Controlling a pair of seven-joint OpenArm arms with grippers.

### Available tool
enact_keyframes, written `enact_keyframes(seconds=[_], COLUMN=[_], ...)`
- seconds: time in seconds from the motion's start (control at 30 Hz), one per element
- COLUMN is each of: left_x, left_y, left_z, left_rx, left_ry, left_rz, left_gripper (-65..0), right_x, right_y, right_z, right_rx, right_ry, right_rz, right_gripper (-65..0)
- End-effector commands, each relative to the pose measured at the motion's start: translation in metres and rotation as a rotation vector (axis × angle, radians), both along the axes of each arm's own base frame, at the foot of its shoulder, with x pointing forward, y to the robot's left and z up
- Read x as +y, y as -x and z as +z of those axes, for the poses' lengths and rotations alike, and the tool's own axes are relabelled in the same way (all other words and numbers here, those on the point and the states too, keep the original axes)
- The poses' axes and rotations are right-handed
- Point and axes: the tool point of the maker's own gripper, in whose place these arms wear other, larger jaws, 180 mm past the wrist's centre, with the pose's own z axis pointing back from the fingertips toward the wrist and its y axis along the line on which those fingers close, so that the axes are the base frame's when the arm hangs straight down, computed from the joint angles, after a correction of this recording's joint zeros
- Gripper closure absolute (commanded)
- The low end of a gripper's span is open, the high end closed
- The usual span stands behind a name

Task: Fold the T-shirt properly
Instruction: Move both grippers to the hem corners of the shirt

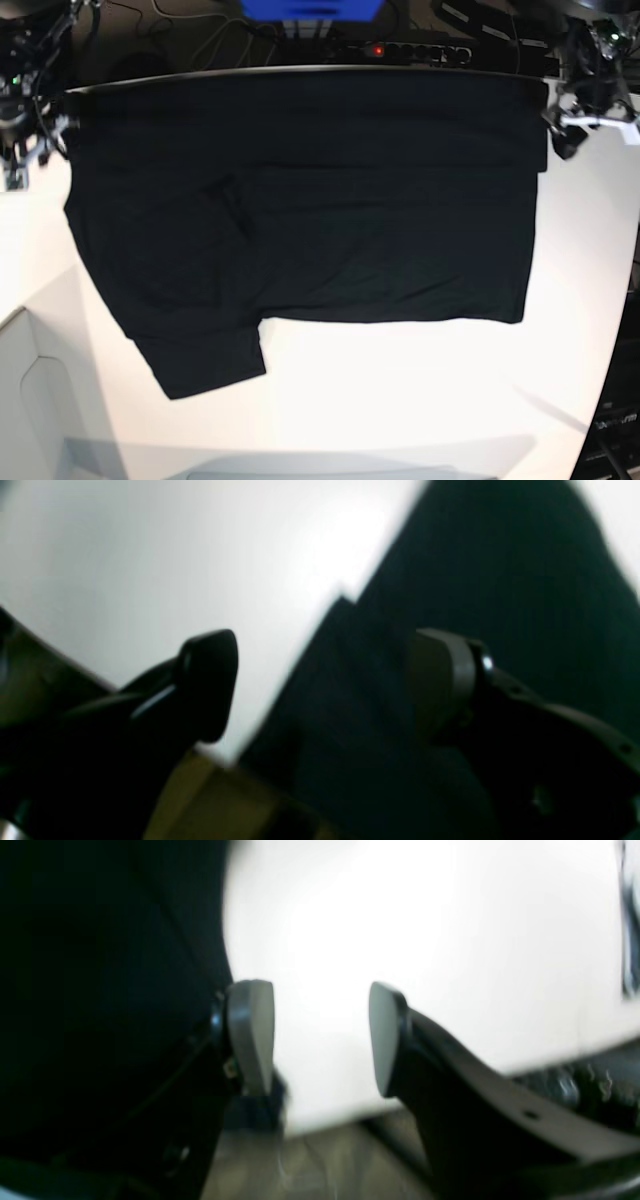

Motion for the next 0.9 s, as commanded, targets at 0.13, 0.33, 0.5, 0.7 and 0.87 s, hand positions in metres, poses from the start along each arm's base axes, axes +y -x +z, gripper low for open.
enact_keyframes(seconds=[0.13,0.33,0.5,0.7,0.87], left_x=[0.01,0.013,0.009,0.006,-0.008], left_y=[-0.051,-0.108,-0.152,-0.203,-0.243], left_z=[0.045,0.06,0.043,0.019,0.006], left_rx=[-0.177,-0.297,-0.277,-0.203,-0.206], left_ry=[-0.053,0.005,0.059,-0.011,-0.11], left_rz=[-0.019,-0.027,-0.063,-0.084,-0.144], left_gripper=[-50.4,-50.4,-50.4,-50.4,-50.4], right_x=[0.032,0.057,0.065,0.079,0.06], right_y=[-0.084,-0.18,-0.243,-0.279,-0.283], right_z=[0.029,0.036,0.03,-0.001,-0.021], right_rx=[-0.162,-0.236,-0.257,-0.277,-0.344], right_ry=[-0.042,-0.185,-0.279,-0.396,-0.425], right_rz=[0.116,0.17,0.192,0.224,0.138], right_gripper=[-30.9,-31.0,-31.1,-31.1,-33.2])
